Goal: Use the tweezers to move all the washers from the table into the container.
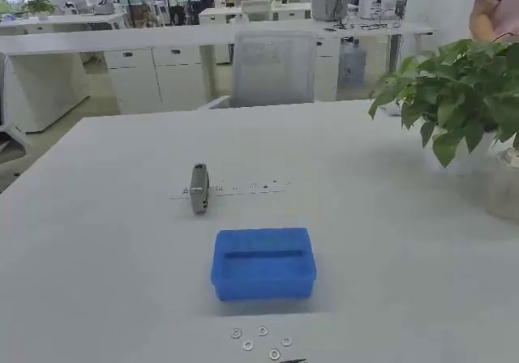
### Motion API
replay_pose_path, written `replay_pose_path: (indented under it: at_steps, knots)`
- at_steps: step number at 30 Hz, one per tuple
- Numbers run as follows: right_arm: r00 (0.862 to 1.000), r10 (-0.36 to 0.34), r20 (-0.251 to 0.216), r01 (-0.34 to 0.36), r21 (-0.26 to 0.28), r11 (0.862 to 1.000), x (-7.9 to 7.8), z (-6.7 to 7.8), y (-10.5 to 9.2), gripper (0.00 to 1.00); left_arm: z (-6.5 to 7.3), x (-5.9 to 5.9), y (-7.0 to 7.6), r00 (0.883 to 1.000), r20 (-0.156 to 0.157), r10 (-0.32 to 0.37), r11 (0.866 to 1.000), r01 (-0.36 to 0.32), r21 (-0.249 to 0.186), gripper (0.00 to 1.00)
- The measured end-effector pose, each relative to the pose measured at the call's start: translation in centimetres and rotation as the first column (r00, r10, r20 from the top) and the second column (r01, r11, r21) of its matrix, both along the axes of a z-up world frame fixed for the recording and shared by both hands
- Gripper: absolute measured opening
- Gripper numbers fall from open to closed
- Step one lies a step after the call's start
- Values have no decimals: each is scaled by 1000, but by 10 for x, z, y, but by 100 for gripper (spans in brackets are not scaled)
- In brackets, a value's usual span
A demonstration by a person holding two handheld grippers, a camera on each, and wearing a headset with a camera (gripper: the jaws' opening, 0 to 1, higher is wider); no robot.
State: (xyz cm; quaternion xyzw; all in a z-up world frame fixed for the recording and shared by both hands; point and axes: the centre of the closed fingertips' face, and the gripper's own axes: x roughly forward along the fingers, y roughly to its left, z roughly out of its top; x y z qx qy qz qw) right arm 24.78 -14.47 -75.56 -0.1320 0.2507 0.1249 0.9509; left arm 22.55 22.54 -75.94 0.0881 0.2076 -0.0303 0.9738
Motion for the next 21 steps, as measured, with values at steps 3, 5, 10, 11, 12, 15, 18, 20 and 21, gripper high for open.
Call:
replay_pose_path:
  at_steps: [3,5,10,11,12,15,18,20,21]
  knots:
    - [1000,0,1,0,-2,1000,0,0,0,90,0,0,-1,1000,-2,-3,1000,3,0,92]
    - [1000,-1,0,1,-1,1000,0,0,-1,90,-1,0,-1,1000,-3,-4,1000,4,1,92]
    - [1000,-1,0,1,0,1000,0,0,0,90,-1,0,-1,1000,-4,-4,1000,4,3,92]
    - [1000,0,0,0,0,1000,0,0,0,90,-1,0,0,1000,-4,-3,1000,3,3,92]
    - [1000,1,-1,-1,-1,1000,-1,0,0,90,-1,0,0,1000,-5,-3,1000,3,2,92]
    - [1000,2,-2,-2,-1,1000,-1,0,0,90,-1,0,0,1000,-2,-2,1000,2,2,92]
    - [1000,2,-4,-2,-2,1000,-1,0,1,90,-1,0,0,1000,-4,-1,1000,1,3,91]
    - [1000,3,-3,-3,-3,1000,-1,0,1,90,-1,0,0,1000,-3,-2,1000,2,4,91]
    - [1000,3,-3,-3,-3,1000,-1,0,1,90,-1,0,0,1000,-5,-3,1000,3,5,92]
